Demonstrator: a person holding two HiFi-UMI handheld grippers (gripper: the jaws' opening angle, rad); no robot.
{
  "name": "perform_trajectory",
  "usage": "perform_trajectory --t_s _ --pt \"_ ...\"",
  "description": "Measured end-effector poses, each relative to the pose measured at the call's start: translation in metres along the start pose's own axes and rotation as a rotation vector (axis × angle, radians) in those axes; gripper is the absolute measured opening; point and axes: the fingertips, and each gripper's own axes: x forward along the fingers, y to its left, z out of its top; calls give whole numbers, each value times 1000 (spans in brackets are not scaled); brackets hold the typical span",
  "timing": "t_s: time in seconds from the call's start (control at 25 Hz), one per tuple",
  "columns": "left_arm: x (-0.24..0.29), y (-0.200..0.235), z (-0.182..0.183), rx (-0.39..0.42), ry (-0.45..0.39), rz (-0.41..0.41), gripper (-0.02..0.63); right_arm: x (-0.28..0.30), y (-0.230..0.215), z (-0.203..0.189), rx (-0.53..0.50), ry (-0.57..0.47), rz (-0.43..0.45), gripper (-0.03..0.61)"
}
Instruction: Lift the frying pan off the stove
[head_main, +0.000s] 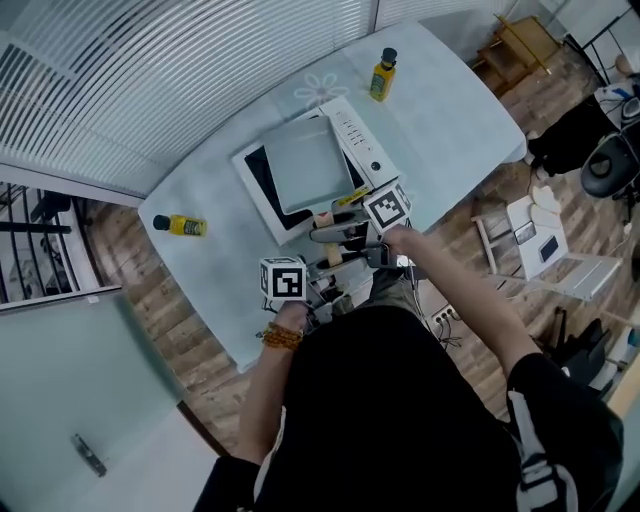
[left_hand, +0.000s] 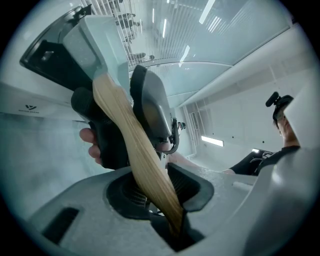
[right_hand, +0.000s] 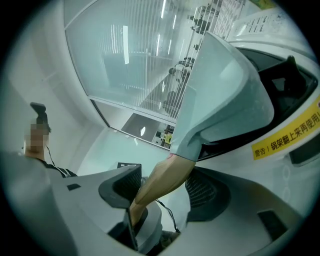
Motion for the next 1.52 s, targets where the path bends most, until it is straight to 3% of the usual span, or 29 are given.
perform_trajectory --t_s 0.88,1.2,1.52 --pt "2 -8 -8 -9 39 -40 109 -2 3 -7 15 82 -24 250" --pt "1 -11 -4 -10 24 -64 112 -3 3 -5 38 51 -30 250" --pt "0 -16 -4 -6 27 -65 112 -1 11 -2 -18 53 -6 250"
